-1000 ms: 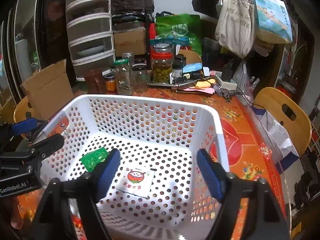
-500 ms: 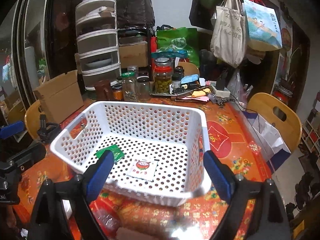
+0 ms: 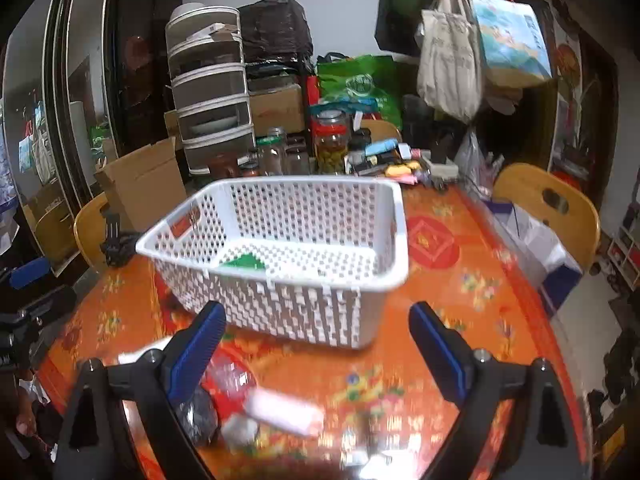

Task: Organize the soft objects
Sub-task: 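Move both tools back toward the remaining items beside the basket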

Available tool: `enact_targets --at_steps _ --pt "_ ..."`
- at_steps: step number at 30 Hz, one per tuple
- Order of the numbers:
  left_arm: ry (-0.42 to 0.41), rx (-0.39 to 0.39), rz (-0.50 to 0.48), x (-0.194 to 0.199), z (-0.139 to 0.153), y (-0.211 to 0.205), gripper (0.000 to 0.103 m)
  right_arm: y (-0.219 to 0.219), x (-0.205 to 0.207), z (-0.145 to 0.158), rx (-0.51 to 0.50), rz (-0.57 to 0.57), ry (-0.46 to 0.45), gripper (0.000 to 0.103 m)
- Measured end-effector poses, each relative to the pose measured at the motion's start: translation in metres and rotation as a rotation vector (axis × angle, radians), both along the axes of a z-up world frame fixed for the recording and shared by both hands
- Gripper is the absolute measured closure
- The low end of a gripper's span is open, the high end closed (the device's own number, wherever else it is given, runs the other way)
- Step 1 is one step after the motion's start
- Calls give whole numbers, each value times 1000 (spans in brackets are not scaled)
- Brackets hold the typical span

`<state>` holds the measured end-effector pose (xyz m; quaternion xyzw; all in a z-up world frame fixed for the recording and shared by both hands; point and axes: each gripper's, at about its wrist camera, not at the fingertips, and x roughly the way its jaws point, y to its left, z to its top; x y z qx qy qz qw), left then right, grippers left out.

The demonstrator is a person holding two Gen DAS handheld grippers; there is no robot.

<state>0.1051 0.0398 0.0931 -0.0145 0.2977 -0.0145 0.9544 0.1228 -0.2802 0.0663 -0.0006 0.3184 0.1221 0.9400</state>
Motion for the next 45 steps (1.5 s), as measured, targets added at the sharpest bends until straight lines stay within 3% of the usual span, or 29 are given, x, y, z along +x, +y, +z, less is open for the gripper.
enact_targets --at_steps 8,15,30,33,41,45 --pt "152 -32 21 10 -76 19 0 -9 -20 -62 30 -13 109 10" --pt "228 -41 41 31 -121 21 0 14 -15 -100 20 27 195 10" --pt "291 -16 29 53 -138 19 0 37 7 -118 -32 32 260 11" --pt "300 -10 28 55 -140 18 0 39 8 -119 -40 36 261 13" --pt "311 7 4 59 -142 12 0 40 8 -120 -36 40 259 31" --pt "289 7 -11 59 -139 10 2 42 7 -120 -47 40 253 32"
